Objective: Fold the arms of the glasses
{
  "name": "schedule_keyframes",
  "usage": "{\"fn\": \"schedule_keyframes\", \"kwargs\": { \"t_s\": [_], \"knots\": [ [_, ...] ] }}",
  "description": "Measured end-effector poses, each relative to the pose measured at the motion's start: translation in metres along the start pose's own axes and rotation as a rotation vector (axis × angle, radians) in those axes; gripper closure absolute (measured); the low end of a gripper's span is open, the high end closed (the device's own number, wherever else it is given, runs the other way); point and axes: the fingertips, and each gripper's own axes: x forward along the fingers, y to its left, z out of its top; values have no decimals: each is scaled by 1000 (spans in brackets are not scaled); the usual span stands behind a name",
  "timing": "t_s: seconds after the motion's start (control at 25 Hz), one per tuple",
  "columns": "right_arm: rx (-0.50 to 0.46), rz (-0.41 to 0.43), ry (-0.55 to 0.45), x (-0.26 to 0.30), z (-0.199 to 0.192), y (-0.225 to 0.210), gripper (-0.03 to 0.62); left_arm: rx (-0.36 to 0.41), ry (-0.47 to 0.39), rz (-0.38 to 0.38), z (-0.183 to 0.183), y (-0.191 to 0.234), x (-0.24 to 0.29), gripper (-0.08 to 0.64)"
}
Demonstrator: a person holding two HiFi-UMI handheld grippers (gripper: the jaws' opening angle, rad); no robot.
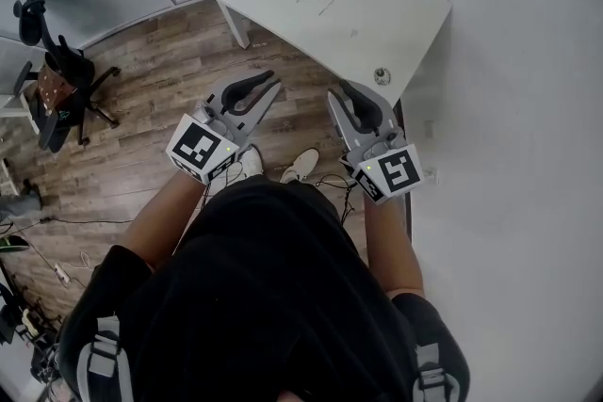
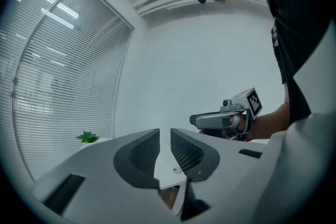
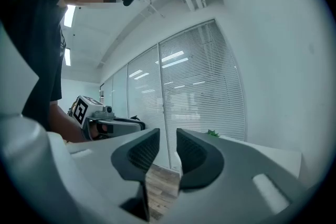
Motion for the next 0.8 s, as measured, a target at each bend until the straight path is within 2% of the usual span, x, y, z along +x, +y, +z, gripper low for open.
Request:
{"fn": "schedule_keyframes", "kwargs": {
  "t_s": [0.04,0.24,0.48,0.8],
  "knots": [
    [-1,1,2,-1,0,-1,471,-4,2,-9,1,-1,1,481],
    [-10,2,2,-5,2,-8,388,-30,-6,-29,0,-1,3,373],
    [-8,15,-7,-9,0,-18,300,-16,-8,-52,3,-5,12,284],
    [-10,24,9,-16,-3,-38,258,-4,-26,-8,8,-2,31,227]
  ]
}}
